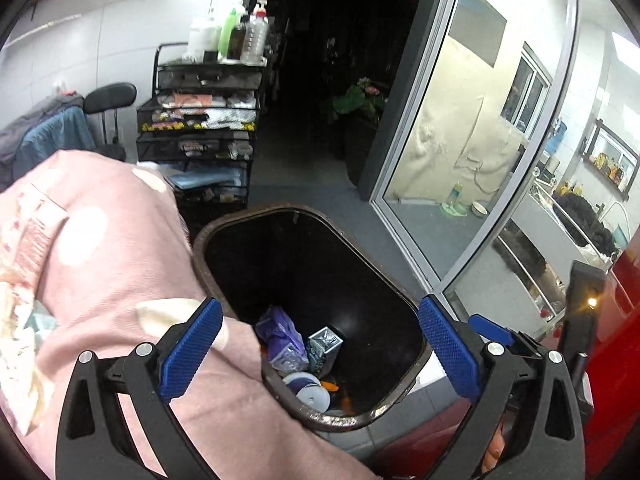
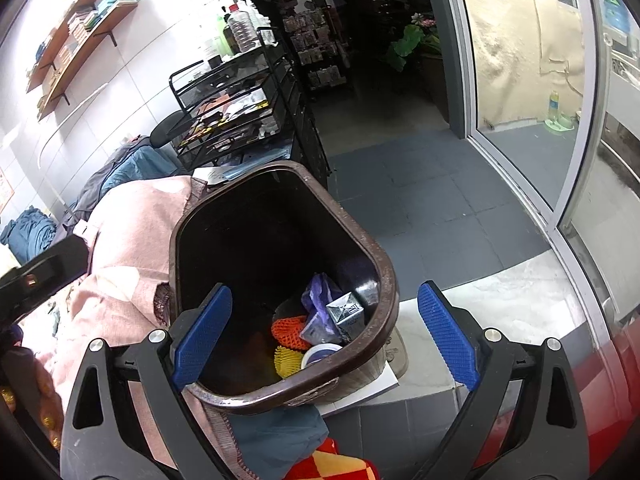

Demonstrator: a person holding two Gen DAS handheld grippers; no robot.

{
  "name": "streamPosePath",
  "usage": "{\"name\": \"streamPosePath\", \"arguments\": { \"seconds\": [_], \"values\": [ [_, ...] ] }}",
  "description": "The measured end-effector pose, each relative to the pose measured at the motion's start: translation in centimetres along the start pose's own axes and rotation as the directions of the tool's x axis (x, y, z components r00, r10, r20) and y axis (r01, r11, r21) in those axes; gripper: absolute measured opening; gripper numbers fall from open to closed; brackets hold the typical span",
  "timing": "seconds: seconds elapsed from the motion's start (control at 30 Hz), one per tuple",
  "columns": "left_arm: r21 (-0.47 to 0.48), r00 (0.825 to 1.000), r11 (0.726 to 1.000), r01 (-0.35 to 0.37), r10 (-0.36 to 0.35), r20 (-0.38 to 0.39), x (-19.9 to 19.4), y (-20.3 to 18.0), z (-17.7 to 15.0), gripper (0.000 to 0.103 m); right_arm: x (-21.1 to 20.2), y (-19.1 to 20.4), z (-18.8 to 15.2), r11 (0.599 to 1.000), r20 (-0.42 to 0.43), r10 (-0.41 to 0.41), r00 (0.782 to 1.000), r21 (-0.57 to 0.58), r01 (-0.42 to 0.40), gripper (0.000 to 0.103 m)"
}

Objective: Collect trash
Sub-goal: 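Move both tools back over the table toward the crumpled white tissue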

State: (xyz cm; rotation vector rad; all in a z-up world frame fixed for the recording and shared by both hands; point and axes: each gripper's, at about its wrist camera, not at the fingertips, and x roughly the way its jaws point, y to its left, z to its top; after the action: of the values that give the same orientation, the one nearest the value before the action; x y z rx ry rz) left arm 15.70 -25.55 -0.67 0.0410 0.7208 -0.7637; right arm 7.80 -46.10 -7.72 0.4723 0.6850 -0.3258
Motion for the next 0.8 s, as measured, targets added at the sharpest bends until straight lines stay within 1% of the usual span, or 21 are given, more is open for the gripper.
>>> {"name": "streamPosePath", "arguments": {
  "seconds": [0.17, 0.37, 0.53, 0.8],
  "values": [
    [0.041, 0.997, 0.998, -0.05, 0.048, 0.055, -2.5, 0.1, -0.8, 0.097, -0.5, 1.0, -0.2, 1.0, 0.019, 0.015, 1.0, -0.019, -0.015, 0.093],
    [0.037, 0.991, 0.995, -0.097, 0.093, 0.099, -4.7, 1.3, -1.8, 0.097, -1.0, 2.8, -0.5, 0.997, 0.037, 0.049, 0.998, -0.056, -0.047, 0.094],
    [0.031, 0.981, 0.988, -0.154, 0.149, 0.127, -6.4, 2.4, -3.0, 0.097, -1.4, 4.8, -0.8, 0.992, 0.038, 0.079, 0.996, -0.101, -0.075, 0.095],
    [0.034, 0.961, 0.969, -0.244, 0.237, 0.14, -9.0, 4.6, -5.0, 0.097, -1.8, 8.4, -1.3, 0.977, 0.026, 0.136, 0.99, -0.167, -0.13, 0.095]
  ]
}}
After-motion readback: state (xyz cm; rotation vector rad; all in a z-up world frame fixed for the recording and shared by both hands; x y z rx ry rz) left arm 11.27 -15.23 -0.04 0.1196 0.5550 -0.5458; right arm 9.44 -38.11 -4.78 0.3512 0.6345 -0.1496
